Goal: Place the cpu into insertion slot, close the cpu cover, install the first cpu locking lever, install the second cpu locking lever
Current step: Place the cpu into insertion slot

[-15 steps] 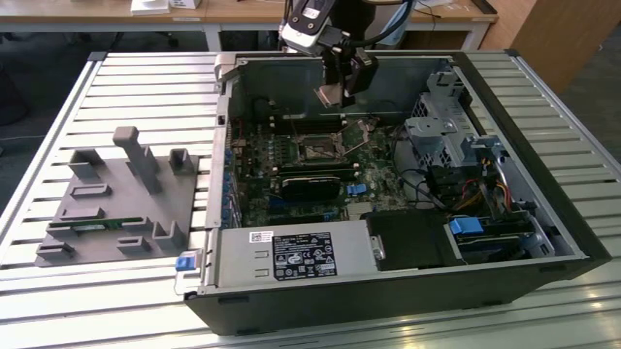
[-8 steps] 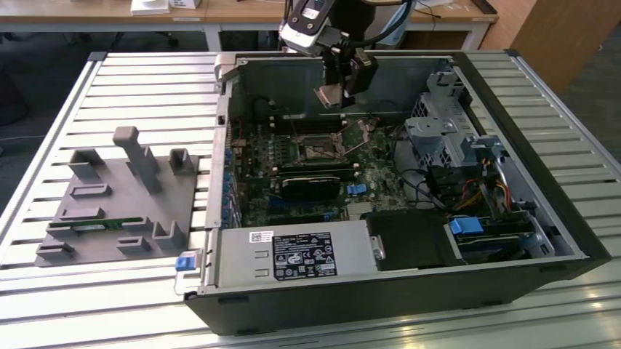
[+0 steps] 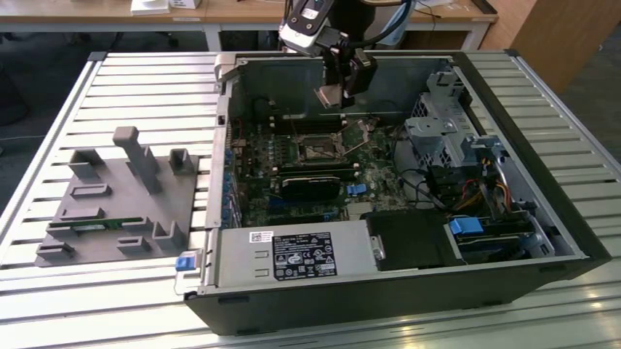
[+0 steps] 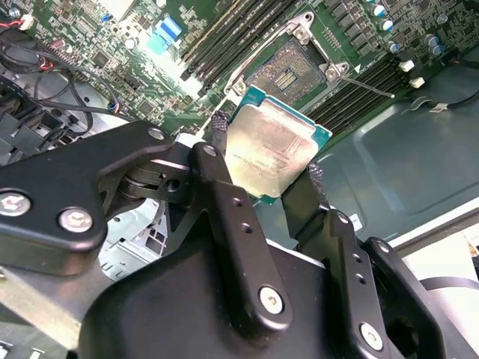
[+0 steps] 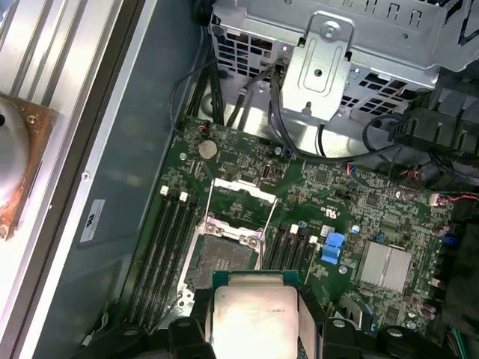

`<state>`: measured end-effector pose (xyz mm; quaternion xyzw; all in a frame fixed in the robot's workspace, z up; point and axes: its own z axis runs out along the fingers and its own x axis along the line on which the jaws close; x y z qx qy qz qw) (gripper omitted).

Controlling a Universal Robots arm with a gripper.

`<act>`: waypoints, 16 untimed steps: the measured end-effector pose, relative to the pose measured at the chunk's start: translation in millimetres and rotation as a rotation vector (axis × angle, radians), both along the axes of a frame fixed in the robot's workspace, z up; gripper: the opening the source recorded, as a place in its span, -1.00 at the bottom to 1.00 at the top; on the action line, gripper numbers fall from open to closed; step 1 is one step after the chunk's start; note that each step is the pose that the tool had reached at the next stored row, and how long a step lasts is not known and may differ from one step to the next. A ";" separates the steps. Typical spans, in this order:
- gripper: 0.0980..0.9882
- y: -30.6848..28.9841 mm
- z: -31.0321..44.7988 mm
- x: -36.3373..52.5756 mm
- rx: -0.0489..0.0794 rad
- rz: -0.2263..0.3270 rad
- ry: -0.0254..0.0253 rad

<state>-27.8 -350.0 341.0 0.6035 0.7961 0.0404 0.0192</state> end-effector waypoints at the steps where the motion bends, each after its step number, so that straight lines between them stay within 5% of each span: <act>1: 0.00 0.0 -0.1 0.0 0.000 -0.001 0.0000; 16: 0.00 0.0 -1.0 0.0 0.000 -0.020 0.0000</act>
